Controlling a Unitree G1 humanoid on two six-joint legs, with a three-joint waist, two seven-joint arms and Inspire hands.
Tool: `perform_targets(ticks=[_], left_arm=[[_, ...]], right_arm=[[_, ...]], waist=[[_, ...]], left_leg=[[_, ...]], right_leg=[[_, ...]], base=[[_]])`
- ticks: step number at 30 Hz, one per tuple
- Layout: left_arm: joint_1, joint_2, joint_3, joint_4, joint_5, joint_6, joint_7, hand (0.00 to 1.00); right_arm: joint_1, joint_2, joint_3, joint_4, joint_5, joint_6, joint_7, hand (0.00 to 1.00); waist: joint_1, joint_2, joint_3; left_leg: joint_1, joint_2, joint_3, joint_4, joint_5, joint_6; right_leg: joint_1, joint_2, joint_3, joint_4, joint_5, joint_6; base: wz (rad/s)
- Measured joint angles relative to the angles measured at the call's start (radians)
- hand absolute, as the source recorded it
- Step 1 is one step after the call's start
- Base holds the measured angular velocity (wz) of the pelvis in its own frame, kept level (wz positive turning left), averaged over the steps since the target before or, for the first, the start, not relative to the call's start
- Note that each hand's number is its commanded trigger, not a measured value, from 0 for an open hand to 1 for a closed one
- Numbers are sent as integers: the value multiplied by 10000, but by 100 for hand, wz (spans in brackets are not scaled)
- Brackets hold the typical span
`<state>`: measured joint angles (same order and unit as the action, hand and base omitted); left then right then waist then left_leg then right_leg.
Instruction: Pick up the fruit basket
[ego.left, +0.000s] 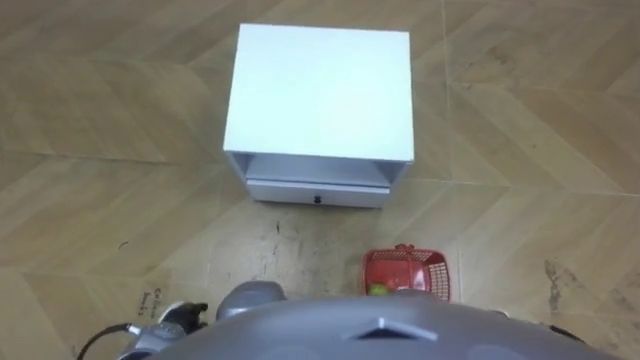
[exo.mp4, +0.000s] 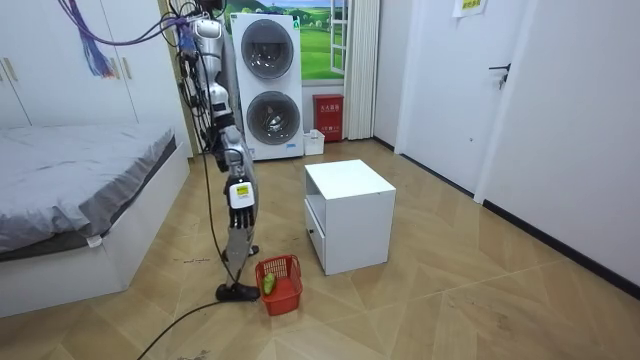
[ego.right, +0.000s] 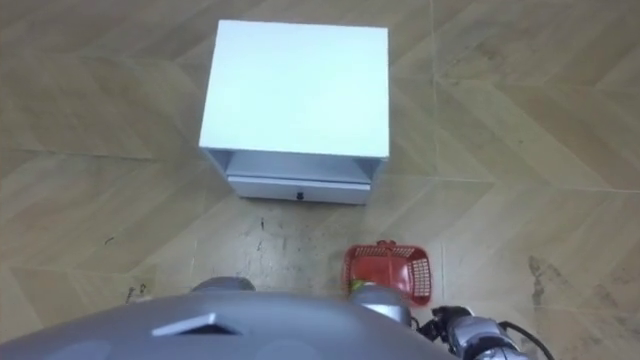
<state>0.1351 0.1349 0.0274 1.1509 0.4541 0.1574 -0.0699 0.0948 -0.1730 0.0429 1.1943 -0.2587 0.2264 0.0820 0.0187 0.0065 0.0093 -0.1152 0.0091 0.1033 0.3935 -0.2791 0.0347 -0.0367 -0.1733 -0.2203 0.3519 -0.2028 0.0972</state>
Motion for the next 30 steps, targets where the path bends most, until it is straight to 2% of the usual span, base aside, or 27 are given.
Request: perform_targets(ticks=[2,4,5,6,7,8,9,10,11,12,13,14,16,17,18,19,20,21,22,23,24,25,26,27,28,29,30], left_arm=[[-134,54,130,142,-5,-40,6,0],[-193,126,258,154,-15,-125,27,0],[-200,128,450,124,-20,-195,115,0],[-364,182,508,118,1,-228,204,0],[-523,234,497,116,32,-254,215,0],[-674,338,490,26,128,-422,245,0],[-642,416,492,-137,107,-614,333,0],[-721,441,494,-162,89,-645,409,0],[-760,503,495,-162,62,-690,548,0],[-821,615,477,-152,28,-737,654,0],[-841,675,476,-153,-79,-755,690,0],[-989,743,461,-138,-212,-738,779,0],[-1285,757,303,-132,-319,-764,947,0],[-1539,749,240,-99,-334,-839,1070,0],[-1708,740,216,-143,-433,-921,1153,0],[-1747,742,176,-140,-521,-956,1217,0],[-1754,767,56,-126,-653,-972,1353,0],[-1771,767,32,-107,-755,-977,1406,0],[-1693,785,-19,69,-944,-991,1519,0],[-1701,836,-178,397,-1204,-983,1613,0],[-1712,848,-283,752,-1534,-975,1743,0],[-1704,858,-329,884,-1685,-983,1770,0],[-1633,870,-375,950,-1917,-1002,1834,0],[-1626,903,-543,1006,-2215,-1073,1988,0],[-1635,931,-614,1063,-2326,-1140,2052,0],[-1671,963,-710,1138,-2543,-1235,2204,0],[-1774,973,-842,1254,-2669,-1316,2331,0]], right_arm=[[-18,-63,-204,-2,5,-109,-65,0],[-118,-145,-231,-98,12,-174,-89,0],[-176,-202,-227,-349,-32,-167,-147,0],[-198,-239,-235,-568,-28,-169,-205,0],[-190,-240,-264,-583,37,-171,-244,0],[-259,-249,-283,-598,151,-170,-274,0],[-490,-250,-247,-603,159,-177,-372,0],[-614,-253,-250,-601,213,-210,-475,0],[-903,-255,-241,-585,403,-407,-659,0],[-1185,-249,-272,-674,763,-639,-805,0],[-1385,-241,-282,-754,1014,-764,-817,0],[-1816,-210,-277,-803,1619,-1079,-801,0],[-2358,-189,-176,-869,2258,-1400,-835,0],[-2604,-189,-168,-1013,2585,-1504,-836,0],[-2672,-180,-154,-1229,2863,-1612,-861,0],[-2668,-157,-154,-1276,2954,-1653,-886,0],[-2642,-96,-154,-1454,3070,-1634,-950,0],[-2597,-82,-154,-1523,3113,-1623,-981,0],[-2574,-58,-161,-1644,3223,-1593,-1080,0],[-2478,-34,-174,-1949,3384,-1593,-1214,0],[-2375,-28,-212,-2285,3552,-1616,-1388,0],[-2359,-29,-227,-2393,3583,-1642,-1462,0],[-2348,-42,-261,-2662,3710,-1653,-1627,0],[-2380,-62,-270,-2982,3768,-1765,-1785,0],[-2418,-62,-280,-3132,3758,-1863,-1851,0],[-2544,-61,-285,-3317,3699,-2076,-1989,0],[-2660,-80,-284,-3350,3701,-2282,-2113,0]], waist=[[4,17,14],[122,19,13],[146,46,-12],[60,78,-8],[35,44,11],[141,-135,16],[375,-328,5],[483,-462,-11],[632,-597,-30],[697,-798,-76],[708,-896,-90],[620,-1060,-75],[630,-1138,-73],[606,-1109,-50],[606,-1031,-5],[605,-1008,8],[659,-987,15],[667,-928,32],[700,-834,85],[671,-850,98],[583,-843,100],[564,-840,101],[537,-850,100],[463,-869,112],[436,-868,112],[352,-864,119],[242,-823,159]], left_leg=[[-391,-89,112,266,-28,157],[-819,-160,459,429,65,343],[-1228,-127,648,418,145,487],[-1666,21,989,501,192,670],[-1806,39,1153,534,231,752],[-1959,-36,1357,527,311,885],[-2082,-92,1535,556,328,958],[-2159,-96,1651,586,336,979],[-2482,-97,1703,819,340,1001],[-2958,-99,1698,1181,347,1027],[-3284,-86,1701,1402,345,1031],[-3951,-19,1693,1876,332,1054],[-5008,57,1661,2709,300,1095],[-5762,143,1611,3443,203,1132],[-6356,188,1446,4203,95,1106],[-6570,181,1359,4521,50,1085],[-6963,186,1230,5100,-51,1042],[-7156,191,1108,5421,-144,1013],[-7488,222,947,6003,-369,976],[-7799,199,942,6634,-639,948],[-8110,180,947,7307,-954,1033],[-8260,162,947,7651,-1094,1070],[-8535,124,976,8346,-1406,1156],[-8833,80,1033,9012,-1700,1236],[-8989,44,1064,9359,-1843,1292],[-9256,-45,1135,10046,-2111,1433],[-9403,-92,1178,10694,-2396,1544]], right_leg=[[-384,-142,6,143,91,155],[-910,-274,237,98,277,319],[-1174,-307,295,-150,472,412],[-1525,-385,124,405,344,247],[-1720,-454,49,1180,82,115],[-1957,-623,26,2797,-338,-1],[-2053,-707,225,4171,-447,-120],[-2026,-688,323,4773,-445,-129],[-1708,-651,273,5472,-429,-156],[-1355,-628,253,5603,-407,-187],[-1184,-632,253,5553,-405,-191],[-824,-611,255,5194,-425,-158],[-326,-574,283,4230,-496,-48],[-128,-465,341,3744,-1197,160],[-150,-350,302,3691,-2197,99],[-193,-345,299,3816,-2584,44],[-394,-344,292,4326,-3250,-11],[-529,-348,289,4682,-3516,-25],[-820,-382,293,5565,-3954,-56],[-1287,-632,317,6822,-4251,-11],[-1738,-875,368,8139,-4352,-18],[-1941,-955,452,8749,-4352,-19],[-2268,-1144,595,9902,-4353,-20],[-2622,-1270,831,10969,-4344,-33],[-2766,-1326,938,11479,-4338,-43],[-2953,-1462,1117,12434,-4338,-44],[-2976,-1565,1233,13207,-4340,-43]], base=[[-12],[-33],[-15],[15],[60],[50],[23],[-16],[-18],[-11],[0],[5],[15],[25],[27],[22],[12],[5],[0],[7],[12],[21],[19],[22],[29],[34],[30]])
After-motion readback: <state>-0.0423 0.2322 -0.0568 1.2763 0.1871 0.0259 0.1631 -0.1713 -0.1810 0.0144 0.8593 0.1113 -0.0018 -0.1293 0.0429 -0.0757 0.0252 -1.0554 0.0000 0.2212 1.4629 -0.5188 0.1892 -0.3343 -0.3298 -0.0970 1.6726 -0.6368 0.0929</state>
